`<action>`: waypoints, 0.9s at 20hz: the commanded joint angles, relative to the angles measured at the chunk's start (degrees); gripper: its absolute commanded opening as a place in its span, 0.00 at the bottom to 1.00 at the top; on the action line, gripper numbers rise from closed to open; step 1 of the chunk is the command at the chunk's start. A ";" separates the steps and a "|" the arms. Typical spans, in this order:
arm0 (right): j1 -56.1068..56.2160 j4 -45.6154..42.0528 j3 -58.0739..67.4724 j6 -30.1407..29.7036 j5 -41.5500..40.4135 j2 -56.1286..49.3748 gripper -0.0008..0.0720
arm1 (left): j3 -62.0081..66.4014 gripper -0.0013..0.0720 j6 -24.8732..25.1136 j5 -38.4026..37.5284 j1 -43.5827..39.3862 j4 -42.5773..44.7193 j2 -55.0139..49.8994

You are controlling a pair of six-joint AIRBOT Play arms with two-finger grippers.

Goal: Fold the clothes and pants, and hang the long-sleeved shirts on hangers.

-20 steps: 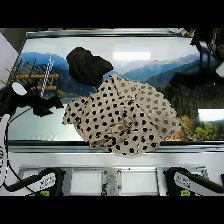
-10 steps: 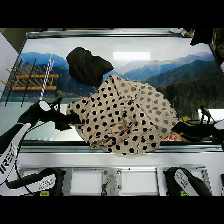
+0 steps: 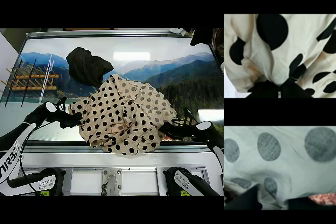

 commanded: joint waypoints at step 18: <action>7.04 -12.68 68.76 5.35 11.30 -21.31 1.00 | -5.57 0.70 -1.33 0.09 -15.34 0.35 25.88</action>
